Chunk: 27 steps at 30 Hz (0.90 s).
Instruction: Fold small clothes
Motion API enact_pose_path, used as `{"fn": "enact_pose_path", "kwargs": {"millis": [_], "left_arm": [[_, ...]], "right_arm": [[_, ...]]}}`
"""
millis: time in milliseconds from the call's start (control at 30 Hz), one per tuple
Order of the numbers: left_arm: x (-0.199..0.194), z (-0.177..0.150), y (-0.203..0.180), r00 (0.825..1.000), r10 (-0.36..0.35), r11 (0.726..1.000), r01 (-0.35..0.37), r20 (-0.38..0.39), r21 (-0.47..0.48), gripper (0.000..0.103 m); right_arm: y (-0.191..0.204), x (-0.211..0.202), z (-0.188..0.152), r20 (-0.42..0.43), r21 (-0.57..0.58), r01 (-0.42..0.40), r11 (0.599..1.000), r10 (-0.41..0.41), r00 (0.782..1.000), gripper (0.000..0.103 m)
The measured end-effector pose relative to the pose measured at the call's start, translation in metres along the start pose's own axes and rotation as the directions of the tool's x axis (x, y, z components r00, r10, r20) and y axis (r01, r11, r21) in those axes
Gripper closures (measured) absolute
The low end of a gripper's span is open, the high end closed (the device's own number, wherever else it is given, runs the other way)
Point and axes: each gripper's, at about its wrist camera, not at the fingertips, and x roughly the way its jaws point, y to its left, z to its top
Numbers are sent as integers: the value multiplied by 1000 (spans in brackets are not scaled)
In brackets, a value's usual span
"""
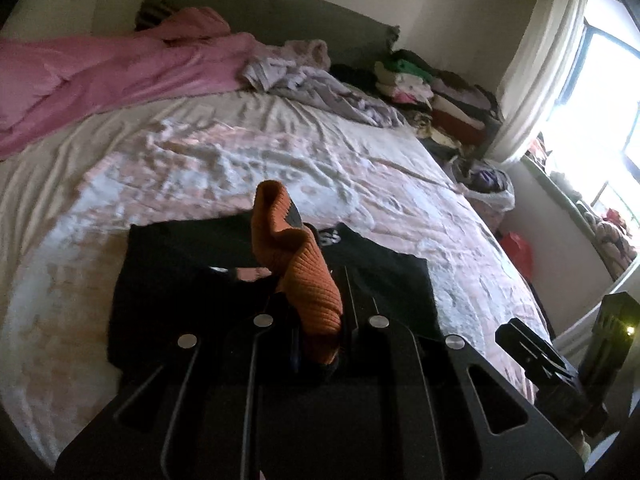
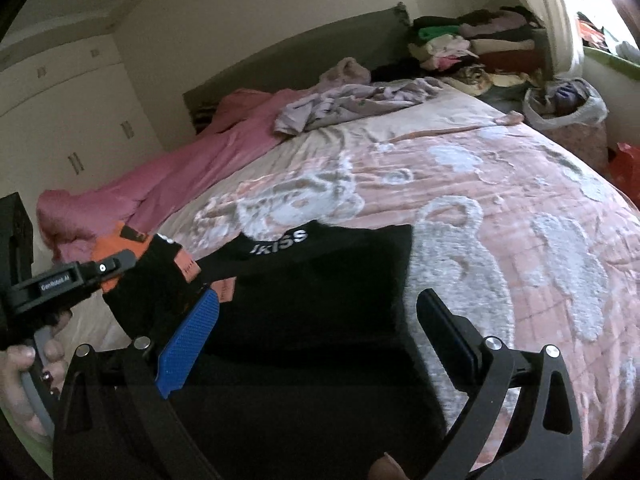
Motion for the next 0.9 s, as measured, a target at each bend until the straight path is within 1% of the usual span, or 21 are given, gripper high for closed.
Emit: {"fn": "enact_pose_path", "kwargs": {"millis": [100, 167, 200, 233, 300, 367, 433, 500, 567, 600, 667, 733, 800, 900], "left_arm": [[11, -2, -9, 1000, -16, 1000, 16, -18, 10, 96], [17, -4, -12, 998, -43, 999, 44, -36, 13, 93], [19, -6, -11, 998, -52, 999, 53, -41, 7, 87], [20, -6, -11, 997, -58, 998, 58, -42, 2, 77], [21, -8, -9, 997, -64, 998, 64, -44, -4, 69], [18, -8, -6, 997, -72, 997, 72, -41, -8, 68], [15, -9, -3, 998, -55, 998, 55, -33, -3, 68], [13, -10, 4, 999, -22, 1000, 22, -29, 0, 67], [10, -12, 11, 1000, -3, 1000, 3, -24, -8, 64], [9, -12, 17, 1000, 19, 1000, -19, -21, -8, 62], [8, -14, 23, 998, 55, 998, -55, -14, -3, 60], [6, -17, 33, 995, 101, 995, -101, -5, 4, 60], [5, -20, 44, 990, 143, 990, -143, -1, 5, 60], [-1, -21, 59, 985, 175, 985, -175, 6, -5, 60]], "right_arm": [[-5, 0, -1, 1, 13, 8, 1000, -8, 1000, 5], [-7, 2, -1, -3, 16, 12, 1000, -12, 1000, 5], [-7, 4, -1, -7, 16, 13, 1000, -13, 1000, 5], [-7, 6, -2, -12, 15, 15, 1000, -14, 1000, 5], [-5, 9, -3, -21, 8, 15, 1000, -15, 1000, 5], [-4, 12, -4, -28, 0, 15, 1000, -15, 999, 5], [-2, 17, -6, -43, -6, 11, 1000, -11, 999, 5], [-1, 22, -9, -60, -7, 0, 1000, 0, 998, 5], [3, 31, -14, -96, -12, -19, 1000, 17, 995, 5], [5, 34, -16, -108, -17, -25, 1000, 23, 994, 5], [13, 46, -23, -154, -41, -39, 998, 33, 988, 5], [21, 56, -31, -187, -66, -39, 997, 26, 982, 5], [29, 68, -39, -215, -100, -24, 995, 2, 977, 5], [34, 82, -50, -251, -121, -23, 992, -8, 968, 7]]}}
